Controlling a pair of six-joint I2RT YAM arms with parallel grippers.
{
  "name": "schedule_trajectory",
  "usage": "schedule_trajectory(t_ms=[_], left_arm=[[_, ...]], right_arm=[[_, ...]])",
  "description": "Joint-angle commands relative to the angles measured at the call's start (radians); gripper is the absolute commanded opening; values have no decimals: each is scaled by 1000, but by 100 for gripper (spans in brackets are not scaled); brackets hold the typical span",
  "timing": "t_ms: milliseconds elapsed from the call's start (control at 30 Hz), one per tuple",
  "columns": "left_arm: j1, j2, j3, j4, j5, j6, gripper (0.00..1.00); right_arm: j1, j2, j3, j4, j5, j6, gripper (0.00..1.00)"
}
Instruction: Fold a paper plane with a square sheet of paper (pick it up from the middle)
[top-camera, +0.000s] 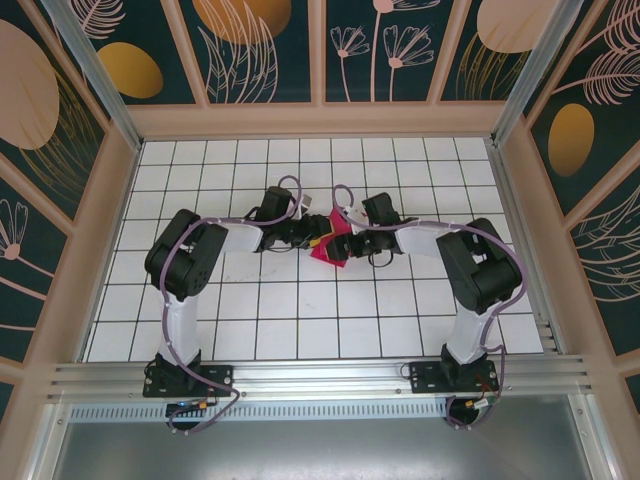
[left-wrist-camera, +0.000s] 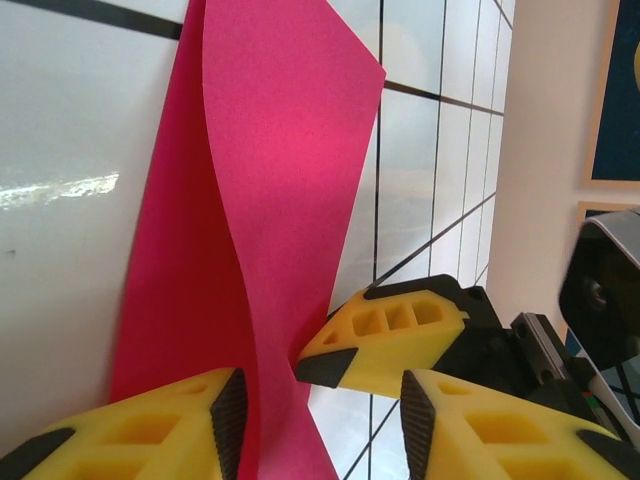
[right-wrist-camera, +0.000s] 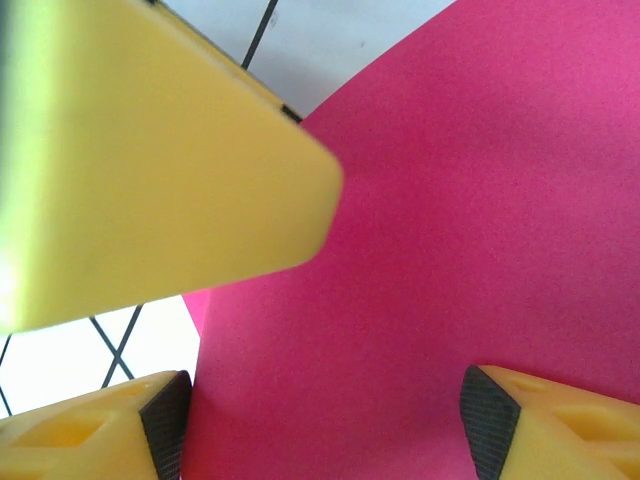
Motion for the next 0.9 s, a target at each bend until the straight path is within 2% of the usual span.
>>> schedule_trajectory(t_ms=[0,367,500,600,767,867], left_arm=[[-5,27,16,-3,26,22,46],[-5,35,-6,3,28,26,37],[-4,37,-6,4,31,27,35],[-5,39,-6,3,29,27,35],[-4,37,-9,1,23,25,34],[-4,29,-17,1,19,26,34]], right_arm=[[7,-35,-37,-54,-43,-23,75],[-34,-173,-91,66,-29,66,81],[-39,-173,-81,89,47,141,78],[-51,-148,-44,89,133,226,67],[-62,-24,69,5,212,292,38],[-65,32,109,-17,226,310,29]])
